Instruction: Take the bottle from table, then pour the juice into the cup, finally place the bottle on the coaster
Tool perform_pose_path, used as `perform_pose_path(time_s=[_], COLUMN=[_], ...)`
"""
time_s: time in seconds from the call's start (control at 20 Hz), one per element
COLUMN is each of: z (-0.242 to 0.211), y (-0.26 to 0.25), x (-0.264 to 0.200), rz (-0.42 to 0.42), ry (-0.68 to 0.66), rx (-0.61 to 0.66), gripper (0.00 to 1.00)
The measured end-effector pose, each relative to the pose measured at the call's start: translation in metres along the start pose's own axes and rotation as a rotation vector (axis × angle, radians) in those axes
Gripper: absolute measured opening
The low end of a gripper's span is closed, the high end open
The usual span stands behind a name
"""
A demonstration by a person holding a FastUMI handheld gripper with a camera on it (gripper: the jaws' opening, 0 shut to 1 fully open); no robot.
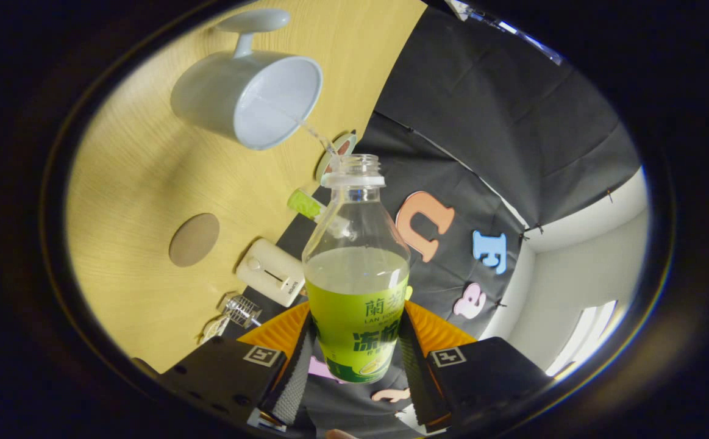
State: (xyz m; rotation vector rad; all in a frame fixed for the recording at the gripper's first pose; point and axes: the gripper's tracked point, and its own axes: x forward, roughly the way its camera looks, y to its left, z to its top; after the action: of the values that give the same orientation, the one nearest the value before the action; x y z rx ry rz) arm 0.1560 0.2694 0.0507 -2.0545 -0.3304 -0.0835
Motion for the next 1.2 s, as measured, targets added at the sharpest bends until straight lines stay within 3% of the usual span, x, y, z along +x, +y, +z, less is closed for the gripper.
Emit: perform_pose_path(time_s=[0.65,1.2], z=[0.006,0.009], y=[-0.021,-0.020], x=[-0.008,-0.006], rz=[-0.052,-0.051], ry=[-0.016,-0.014], rx=[-0.061,-0.014], gripper=[0.75,0.74])
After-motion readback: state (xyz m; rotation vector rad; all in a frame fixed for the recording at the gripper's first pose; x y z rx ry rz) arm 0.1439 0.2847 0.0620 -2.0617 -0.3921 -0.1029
